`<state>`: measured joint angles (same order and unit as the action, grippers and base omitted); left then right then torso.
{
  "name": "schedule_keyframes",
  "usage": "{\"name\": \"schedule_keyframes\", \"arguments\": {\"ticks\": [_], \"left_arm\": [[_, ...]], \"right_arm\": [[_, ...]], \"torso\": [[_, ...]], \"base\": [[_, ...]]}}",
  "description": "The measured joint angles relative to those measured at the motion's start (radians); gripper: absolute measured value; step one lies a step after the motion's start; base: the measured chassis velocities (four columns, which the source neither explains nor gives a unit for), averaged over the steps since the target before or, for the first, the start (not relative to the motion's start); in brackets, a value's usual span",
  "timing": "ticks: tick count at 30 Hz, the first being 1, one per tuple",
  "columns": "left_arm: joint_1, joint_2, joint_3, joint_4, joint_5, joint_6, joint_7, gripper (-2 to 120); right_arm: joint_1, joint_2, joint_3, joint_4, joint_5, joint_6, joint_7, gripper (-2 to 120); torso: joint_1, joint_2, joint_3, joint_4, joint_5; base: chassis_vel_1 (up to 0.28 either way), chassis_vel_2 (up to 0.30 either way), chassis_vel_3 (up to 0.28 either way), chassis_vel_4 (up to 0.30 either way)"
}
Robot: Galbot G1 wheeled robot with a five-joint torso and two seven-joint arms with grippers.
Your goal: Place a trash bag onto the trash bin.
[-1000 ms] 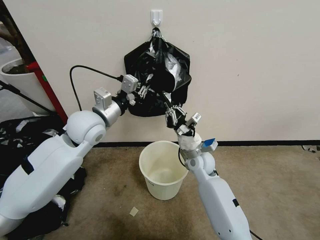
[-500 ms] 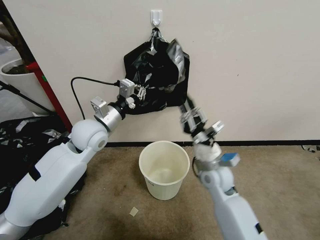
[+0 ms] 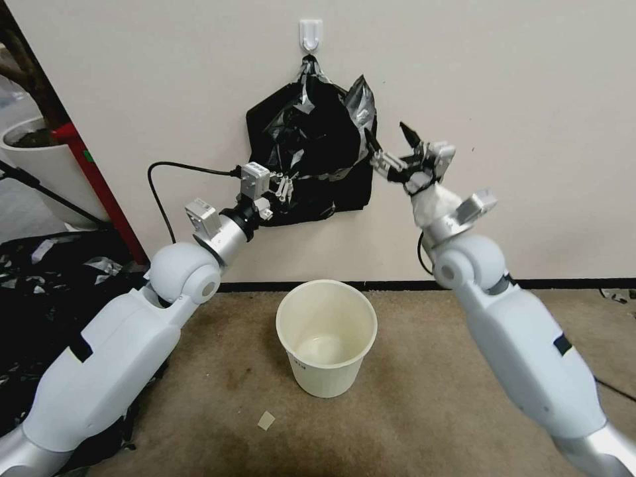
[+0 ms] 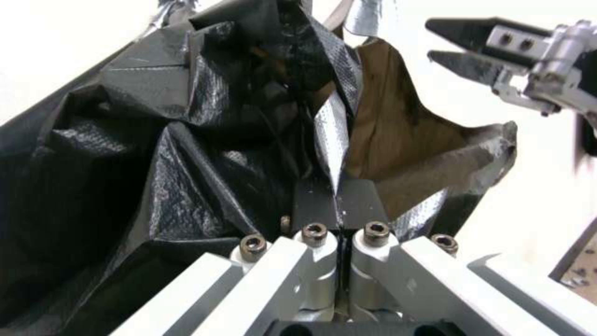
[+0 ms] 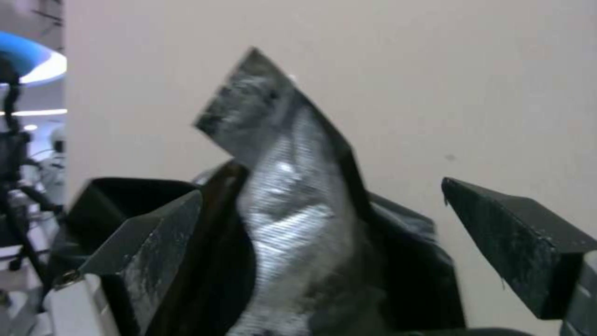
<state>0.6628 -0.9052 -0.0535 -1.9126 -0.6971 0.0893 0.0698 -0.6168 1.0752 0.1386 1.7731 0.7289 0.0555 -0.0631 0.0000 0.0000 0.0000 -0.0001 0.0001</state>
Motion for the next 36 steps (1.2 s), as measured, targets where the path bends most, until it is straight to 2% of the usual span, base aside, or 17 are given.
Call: {"name": "schedule_keyframes", "arguments": {"ticks": [5,7,13,19,23,24,25,27,29,30,32,34,36], "left_arm": [[0.0,-0.008,0.0,0.0,0.004,0.002,0.0,0],[0.001,-0.011,0.0,-0.002,0.006,0.003,0.001,0],[0.005,-0.011,0.0,-0.007,0.008,0.004,0.001,0],[0.012,-0.012,-0.004,-0.01,0.009,0.004,0.001,0],[0.013,-0.018,-0.004,-0.009,0.011,0.004,0.001,0],[0.013,-0.018,-0.004,-0.009,0.011,0.004,0.001,0],[0.014,-0.019,-0.004,-0.009,0.012,0.004,0.001,0],[0.014,-0.02,-0.004,-0.009,0.012,0.004,0.001,0],[0.016,-0.02,-0.006,-0.01,0.013,0.004,0.001,0],[0.016,-0.02,-0.006,-0.01,0.013,0.004,0.001,0],[0.018,-0.019,-0.009,-0.011,0.013,0.004,0.0,0],[0.018,-0.017,-0.01,-0.013,0.013,0.004,-0.001,0],[0.022,-0.013,-0.013,-0.017,0.013,0.004,-0.002,0]], "right_arm": [[0.036,-0.007,-0.028,-0.024,-0.031,0.014,-0.032,100],[0.082,-0.003,-0.052,-0.067,-0.079,0.023,-0.039,100],[0.144,0.008,-0.075,-0.136,-0.113,0.011,-0.042,100],[0.179,0.012,-0.083,-0.204,-0.112,-0.005,-0.042,94],[0.194,0.011,-0.082,-0.238,-0.105,-0.002,-0.07,80],[0.194,0.011,-0.082,-0.238,-0.105,-0.002,-0.07,80],[0.195,0.01,-0.08,-0.242,-0.101,0.004,-0.088,72],[0.195,0.009,-0.078,-0.243,-0.098,0.01,-0.098,69],[0.188,0.009,-0.073,-0.242,-0.093,0.026,-0.116,55],[0.188,0.009,-0.073,-0.242,-0.093,0.026,-0.116,55],[0.17,0.013,-0.065,-0.229,-0.102,0.039,-0.117,44],[0.16,0.014,-0.063,-0.221,-0.106,0.044,-0.117,41],[0.14,0.015,-0.057,-0.207,-0.112,0.059,-0.113,30]], "torso": [[0.0,0.0,0.0,0.0,0.0],[0.0,0.0,0.0,0.0,0.0],[0.0,0.0,0.0,0.0002,-0.0002],[0.0,0.0,0.0,0.0001,-0.0001],[0.0,0.0,0.0,0.0001,-0.0001],[0.0,0.0,0.0,0.0001,-0.0001],[0.0,0.0,0.0,0.0001,-0.0001],[0.0,0.0,0.0,0.0001,-0.0001],[0.0,0.0,0.0,0.0001,-0.0001],[0.0,0.0,0.0,0.0001,-0.0001],[0.0,0.0,0.0,0.0001,-0.0001],[0.0,0.0,0.0,0.0001,-0.0001],[0.0,0.0,0.0,0.0001,-0.0001]], "base": [[0.0,0.0,0.0,0.0],[0.0,0.0,0.0,0.0],[0.0,0.0,0.0,0.0],[0.0,0.0,0.0,0.0],[0.0,0.0,0.0,0.0],[0.0,0.0,0.0,0.0],[0.0,0.0,0.0,0.0],[0.0,0.0,0.0,0.0],[0.0,0.0,0.0,0.0],[0.0,0.0,0.0,0.0],[0.0,0.0,0.0,0.0],[0.0,0.0,0.0,0.0],[0.0,0.0,0.0,0.0]]}}
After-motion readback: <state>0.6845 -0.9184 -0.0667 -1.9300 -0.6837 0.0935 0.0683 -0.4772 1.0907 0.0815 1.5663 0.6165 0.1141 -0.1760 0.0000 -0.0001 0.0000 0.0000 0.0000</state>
